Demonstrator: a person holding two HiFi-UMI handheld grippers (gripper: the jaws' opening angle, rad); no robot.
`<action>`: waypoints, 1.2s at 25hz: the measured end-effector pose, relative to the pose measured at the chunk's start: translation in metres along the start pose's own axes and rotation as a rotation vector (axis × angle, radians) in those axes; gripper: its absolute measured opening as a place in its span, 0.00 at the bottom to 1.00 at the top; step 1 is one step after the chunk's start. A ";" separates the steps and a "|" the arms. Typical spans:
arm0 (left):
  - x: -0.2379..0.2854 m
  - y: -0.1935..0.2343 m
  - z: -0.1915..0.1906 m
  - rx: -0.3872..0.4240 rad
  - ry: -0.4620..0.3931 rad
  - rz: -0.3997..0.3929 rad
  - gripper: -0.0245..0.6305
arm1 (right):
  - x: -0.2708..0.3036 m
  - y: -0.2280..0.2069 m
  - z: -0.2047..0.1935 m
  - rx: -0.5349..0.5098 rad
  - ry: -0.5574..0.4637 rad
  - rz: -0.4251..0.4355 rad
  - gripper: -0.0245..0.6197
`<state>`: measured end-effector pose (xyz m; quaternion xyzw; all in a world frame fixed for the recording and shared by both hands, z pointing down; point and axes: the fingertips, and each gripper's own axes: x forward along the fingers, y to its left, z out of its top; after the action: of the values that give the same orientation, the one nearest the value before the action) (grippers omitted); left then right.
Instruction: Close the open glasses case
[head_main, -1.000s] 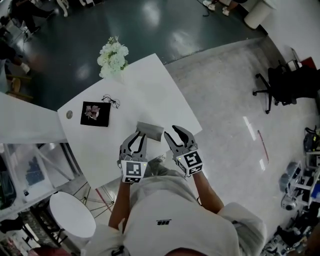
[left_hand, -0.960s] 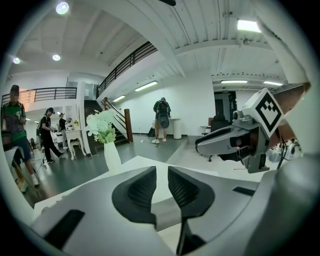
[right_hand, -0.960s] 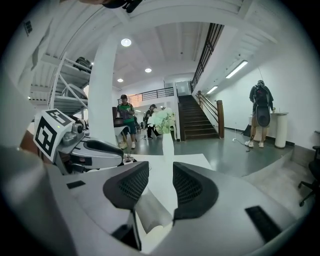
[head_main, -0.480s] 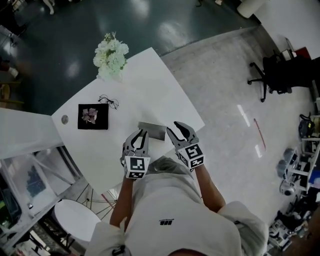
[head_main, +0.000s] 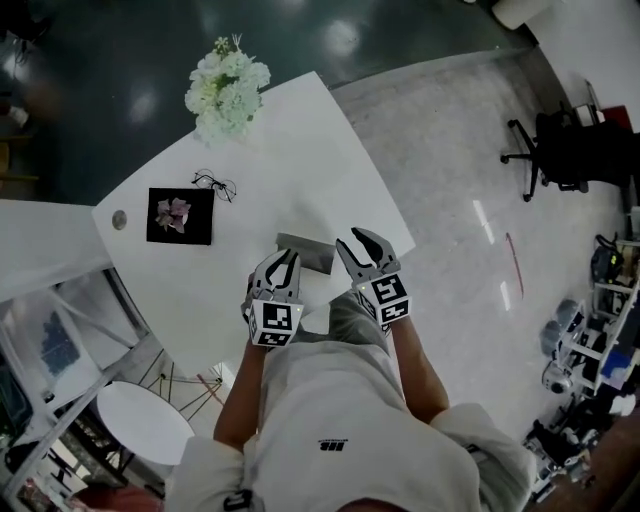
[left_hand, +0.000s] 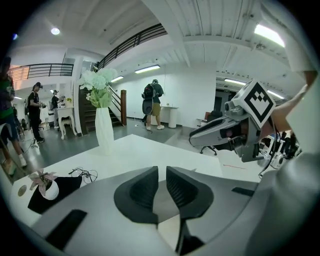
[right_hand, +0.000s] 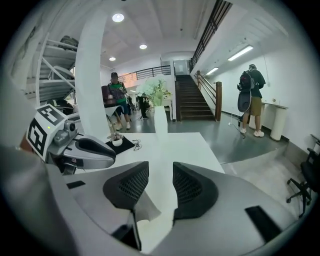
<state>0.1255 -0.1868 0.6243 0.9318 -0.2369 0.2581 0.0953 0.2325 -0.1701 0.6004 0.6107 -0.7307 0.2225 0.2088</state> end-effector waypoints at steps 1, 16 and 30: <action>0.004 0.000 -0.002 -0.008 0.004 0.010 0.13 | 0.004 -0.002 -0.002 -0.007 0.006 0.015 0.28; 0.040 0.001 -0.031 -0.131 0.095 0.195 0.13 | 0.054 0.005 -0.018 -0.128 0.064 0.291 0.27; 0.067 -0.001 -0.055 -0.231 0.157 0.287 0.13 | 0.085 0.008 -0.042 -0.209 0.133 0.440 0.26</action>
<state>0.1523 -0.1960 0.7056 0.8483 -0.3873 0.3121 0.1818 0.2114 -0.2128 0.6829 0.3961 -0.8498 0.2257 0.2648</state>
